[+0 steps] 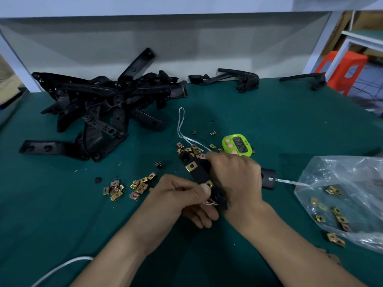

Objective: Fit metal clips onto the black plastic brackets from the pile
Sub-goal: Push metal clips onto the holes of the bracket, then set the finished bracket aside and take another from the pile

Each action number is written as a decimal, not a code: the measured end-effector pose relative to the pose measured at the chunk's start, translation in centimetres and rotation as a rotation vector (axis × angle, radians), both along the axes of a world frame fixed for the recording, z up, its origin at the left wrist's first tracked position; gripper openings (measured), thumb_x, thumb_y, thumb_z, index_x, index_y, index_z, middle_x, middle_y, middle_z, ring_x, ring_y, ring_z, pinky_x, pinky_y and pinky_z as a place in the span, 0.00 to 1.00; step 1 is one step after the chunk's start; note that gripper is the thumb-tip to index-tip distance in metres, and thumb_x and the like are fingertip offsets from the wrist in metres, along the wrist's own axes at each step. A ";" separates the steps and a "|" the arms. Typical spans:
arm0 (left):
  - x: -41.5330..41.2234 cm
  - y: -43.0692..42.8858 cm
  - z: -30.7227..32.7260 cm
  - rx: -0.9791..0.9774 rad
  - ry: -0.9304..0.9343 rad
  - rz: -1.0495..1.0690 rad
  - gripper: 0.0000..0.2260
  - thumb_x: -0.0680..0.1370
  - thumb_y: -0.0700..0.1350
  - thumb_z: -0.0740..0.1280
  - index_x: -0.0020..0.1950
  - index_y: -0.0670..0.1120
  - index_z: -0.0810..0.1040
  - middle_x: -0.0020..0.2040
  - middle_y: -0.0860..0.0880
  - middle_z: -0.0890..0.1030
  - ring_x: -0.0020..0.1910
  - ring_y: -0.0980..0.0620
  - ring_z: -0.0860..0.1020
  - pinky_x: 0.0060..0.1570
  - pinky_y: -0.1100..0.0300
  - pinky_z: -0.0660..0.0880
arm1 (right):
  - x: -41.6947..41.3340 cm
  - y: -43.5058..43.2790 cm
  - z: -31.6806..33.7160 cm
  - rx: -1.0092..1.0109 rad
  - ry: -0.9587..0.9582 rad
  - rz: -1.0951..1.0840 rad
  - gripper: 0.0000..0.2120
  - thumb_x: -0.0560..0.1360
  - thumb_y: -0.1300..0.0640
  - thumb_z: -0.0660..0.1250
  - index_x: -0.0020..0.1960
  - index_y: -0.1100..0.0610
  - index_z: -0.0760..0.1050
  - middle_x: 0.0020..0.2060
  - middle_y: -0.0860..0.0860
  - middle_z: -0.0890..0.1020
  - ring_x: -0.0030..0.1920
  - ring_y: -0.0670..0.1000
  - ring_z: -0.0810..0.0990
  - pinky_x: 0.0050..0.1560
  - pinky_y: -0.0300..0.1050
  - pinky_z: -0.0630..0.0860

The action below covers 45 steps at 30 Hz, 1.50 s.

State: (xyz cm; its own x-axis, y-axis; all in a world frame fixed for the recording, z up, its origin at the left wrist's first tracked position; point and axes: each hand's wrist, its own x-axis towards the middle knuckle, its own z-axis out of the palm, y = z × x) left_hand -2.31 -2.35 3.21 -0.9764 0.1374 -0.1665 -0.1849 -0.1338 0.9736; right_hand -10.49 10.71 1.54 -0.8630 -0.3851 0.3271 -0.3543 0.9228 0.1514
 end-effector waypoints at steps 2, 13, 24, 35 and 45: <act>0.0 0.3 -0.1 -0.005 0.005 0.045 0.14 0.77 0.47 0.70 0.35 0.42 0.85 0.36 0.39 0.84 0.30 0.47 0.81 0.31 0.61 0.76 | 0.0 0.2 0.3 -0.067 -0.058 0.025 0.07 0.77 0.54 0.63 0.43 0.47 0.66 0.40 0.46 0.81 0.40 0.51 0.80 0.36 0.43 0.61; -2.0 1.3 1.2 -0.088 -0.006 0.591 0.14 0.80 0.37 0.66 0.36 0.40 0.85 0.33 0.42 0.83 0.28 0.49 0.79 0.28 0.62 0.77 | -0.5 4.2 3.6 -0.402 -0.556 0.141 0.23 0.69 0.56 0.71 0.61 0.43 0.69 0.41 0.44 0.77 0.43 0.53 0.79 0.38 0.45 0.71; -7.3 14.5 7.6 -0.139 0.220 0.061 0.06 0.77 0.47 0.71 0.44 0.55 0.87 0.40 0.46 0.86 0.35 0.55 0.81 0.34 0.65 0.77 | 3.7 20.2 9.5 -1.373 -0.837 -0.058 0.29 0.67 0.60 0.76 0.63 0.40 0.75 0.35 0.55 0.83 0.32 0.55 0.80 0.32 0.45 0.75; -9.1 33.9 7.7 -0.194 0.107 -0.412 0.07 0.74 0.38 0.67 0.44 0.45 0.84 0.35 0.44 0.85 0.30 0.52 0.81 0.29 0.63 0.75 | 12.4 33.7 7.1 -2.017 -0.497 -0.414 0.14 0.75 0.69 0.65 0.52 0.57 0.85 0.48 0.70 0.83 0.37 0.61 0.81 0.38 0.49 0.78; -17.7 42.2 11.2 -0.167 -0.028 -0.512 0.13 0.77 0.45 0.74 0.58 0.45 0.77 0.61 0.47 0.78 0.61 0.50 0.77 0.57 0.55 0.77 | -4.6 44.9 10.8 -1.758 -0.267 -0.949 0.19 0.79 0.43 0.65 0.53 0.60 0.75 0.44 0.58 0.79 0.44 0.58 0.78 0.52 0.55 0.78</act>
State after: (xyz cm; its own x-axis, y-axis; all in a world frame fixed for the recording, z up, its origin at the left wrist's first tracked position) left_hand -19.99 39.85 14.44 -0.7862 0.5643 -0.2520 -0.2121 0.1366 0.9676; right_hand -15.05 55.59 12.35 -0.6421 0.6667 -0.3784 0.3828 -0.1488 -0.9118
